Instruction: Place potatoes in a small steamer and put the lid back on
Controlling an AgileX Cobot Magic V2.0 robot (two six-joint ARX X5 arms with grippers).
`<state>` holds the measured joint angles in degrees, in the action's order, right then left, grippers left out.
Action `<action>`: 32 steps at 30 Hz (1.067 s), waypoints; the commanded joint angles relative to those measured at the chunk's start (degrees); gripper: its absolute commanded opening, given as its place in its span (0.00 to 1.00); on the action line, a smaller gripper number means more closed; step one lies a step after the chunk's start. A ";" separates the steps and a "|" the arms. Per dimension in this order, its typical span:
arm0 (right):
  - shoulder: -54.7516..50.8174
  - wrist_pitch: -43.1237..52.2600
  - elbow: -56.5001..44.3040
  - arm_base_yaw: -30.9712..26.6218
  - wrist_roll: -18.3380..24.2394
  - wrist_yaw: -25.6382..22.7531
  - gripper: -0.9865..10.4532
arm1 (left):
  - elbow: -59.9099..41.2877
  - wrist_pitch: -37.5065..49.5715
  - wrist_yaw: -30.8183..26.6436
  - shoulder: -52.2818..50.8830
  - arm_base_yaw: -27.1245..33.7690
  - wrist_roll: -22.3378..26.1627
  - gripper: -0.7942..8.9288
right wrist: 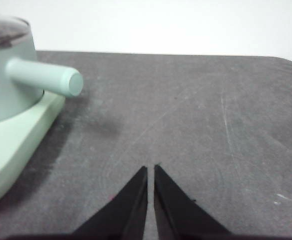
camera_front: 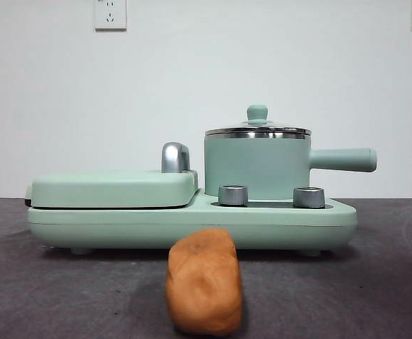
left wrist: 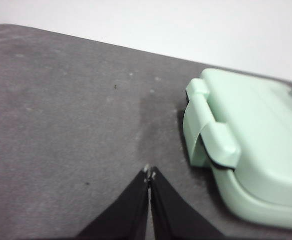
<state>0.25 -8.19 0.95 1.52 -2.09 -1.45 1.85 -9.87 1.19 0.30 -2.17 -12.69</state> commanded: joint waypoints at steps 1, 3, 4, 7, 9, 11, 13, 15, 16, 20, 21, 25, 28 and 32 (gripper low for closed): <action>-0.04 0.98 -0.24 0.17 -6.25 0.13 0.10 | -1.11 2.73 -0.13 -0.11 -0.13 -6.75 0.09; -0.04 1.11 -0.24 0.20 -10.23 0.13 0.10 | -1.11 3.61 -0.13 -0.11 -0.13 -8.09 0.09; -0.04 1.79 -0.24 0.17 -13.22 0.15 0.10 | -1.11 4.02 -0.11 -0.11 -0.15 -8.66 0.09; -0.04 4.42 -0.09 0.20 -18.14 3.32 0.10 | -0.96 4.76 1.53 -0.11 -0.15 -11.80 0.09; -0.04 5.84 0.37 0.20 -18.82 6.19 0.10 | -0.35 5.01 4.07 -0.11 -0.15 -12.02 0.09; -0.02 4.98 1.79 0.20 -20.00 6.56 0.10 | 0.59 5.27 5.38 0.02 -0.22 -12.13 0.09; 0.02 3.21 4.04 0.20 -21.77 6.58 0.10 | 2.03 5.18 5.53 0.24 -0.42 -12.50 0.09; 0.15 1.81 6.51 0.24 -23.69 7.19 0.10 | 3.82 5.16 6.49 0.79 -0.63 -12.61 0.09; 0.50 1.33 7.96 0.24 -24.61 8.04 0.10 | 5.01 5.16 7.06 1.31 -0.81 -13.20 0.09; 3.23 -1.88 14.38 0.24 -26.05 10.69 0.10 | 10.38 4.42 7.91 4.92 -1.31 -14.23 0.09; 4.42 -3.37 16.46 0.24 -26.03 11.52 0.10 | 12.20 3.63 7.93 6.25 -1.44 -14.23 0.09; 9.92 -9.97 24.76 0.24 -25.29 17.70 0.10 | 20.59 -0.81 10.75 12.61 -1.66 -13.18 0.09; 14.62 -15.10 30.86 0.24 -23.10 24.70 0.10 | 27.74 -4.57 15.26 18.25 -1.66 -10.64 0.09; 20.70 -21.84 38.14 0.24 -19.10 33.83 0.10 | 35.91 -7.91 22.91 25.07 -2.10 -6.97 0.09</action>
<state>20.08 -29.61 37.80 1.58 -23.81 30.59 36.23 -17.93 22.50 24.47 -4.08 -22.41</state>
